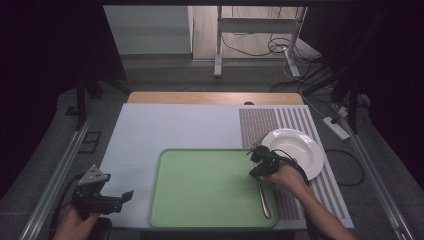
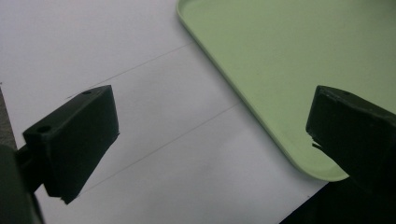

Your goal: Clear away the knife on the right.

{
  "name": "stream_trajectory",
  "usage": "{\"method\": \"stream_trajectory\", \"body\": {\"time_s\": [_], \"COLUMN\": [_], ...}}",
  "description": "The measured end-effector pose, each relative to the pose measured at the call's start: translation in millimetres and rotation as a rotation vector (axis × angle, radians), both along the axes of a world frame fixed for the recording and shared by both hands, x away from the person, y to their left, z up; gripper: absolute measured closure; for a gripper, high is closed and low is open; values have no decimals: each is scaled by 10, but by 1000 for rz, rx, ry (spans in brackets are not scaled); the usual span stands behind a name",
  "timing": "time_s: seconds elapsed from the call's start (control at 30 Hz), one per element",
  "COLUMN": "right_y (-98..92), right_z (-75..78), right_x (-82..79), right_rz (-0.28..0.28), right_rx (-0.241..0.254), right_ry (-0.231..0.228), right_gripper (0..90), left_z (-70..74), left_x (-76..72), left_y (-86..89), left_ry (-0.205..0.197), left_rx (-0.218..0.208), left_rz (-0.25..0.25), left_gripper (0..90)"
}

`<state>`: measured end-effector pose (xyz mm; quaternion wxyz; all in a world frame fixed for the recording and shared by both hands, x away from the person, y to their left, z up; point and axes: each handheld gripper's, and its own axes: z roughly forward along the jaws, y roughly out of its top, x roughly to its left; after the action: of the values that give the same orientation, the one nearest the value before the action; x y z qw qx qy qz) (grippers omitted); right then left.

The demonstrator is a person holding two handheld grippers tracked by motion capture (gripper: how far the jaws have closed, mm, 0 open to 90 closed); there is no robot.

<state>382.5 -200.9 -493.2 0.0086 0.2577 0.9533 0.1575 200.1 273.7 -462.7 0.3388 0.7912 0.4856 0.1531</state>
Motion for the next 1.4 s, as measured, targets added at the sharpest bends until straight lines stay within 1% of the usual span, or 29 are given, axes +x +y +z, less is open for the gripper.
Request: {"method": "stream_trajectory", "body": {"time_s": [0.2, 0.3, 0.43, 0.5, 0.57, 0.6, 0.83, 0.97, 1.07, 1.2, 1.4], "right_y": [-75, -115, -122, -107, -92, -86, -39, 4, 25, 40, 51], "right_z": [5, 9, 11, 18, 18, 22, 91, 111, 126, 156, 233], "right_x": [-4, -7, -7, -15, -20, -20, -38, -60, -68, -89, -130], "right_rz": [-15, -36, -47, -44, -37, -34, -50, -79, -90, -105, -121], "right_rx": [-2, -2, -5, -11, -12, -10, 57, 68, 80, 99, 148], "right_ry": [-1, 12, 16, 15, 3, 5, -23, -49, -50, -62, -80], "right_gripper": [900, 900, 891, 851, 818, 801, 706, 645, 607, 549, 420], "left_z": [1, 1, 1, 1, 1, 1, 1, 0, 0, 0, 0], "left_x": [-1, 0, 0, 1, 2, 3, 2, 3, 3, 2, 3], "left_y": [0, 0, 0, 1, 2, 2, 2, 0, 3, 2, 2], "left_ry": [-1, -1, -1, -1, 0, 0, 0, 0, 0, 1, 1], "left_rx": [0, 0, 0, -1, -2, -3, -3, -2, -3, -3, -3], "left_rz": [-1, -1, -1, -2, -1, -1, -1, -2, -1, -1, -1], "left_gripper": [27, 26, 27, 27, 26, 26, 26, 26, 26, 26, 26]}}
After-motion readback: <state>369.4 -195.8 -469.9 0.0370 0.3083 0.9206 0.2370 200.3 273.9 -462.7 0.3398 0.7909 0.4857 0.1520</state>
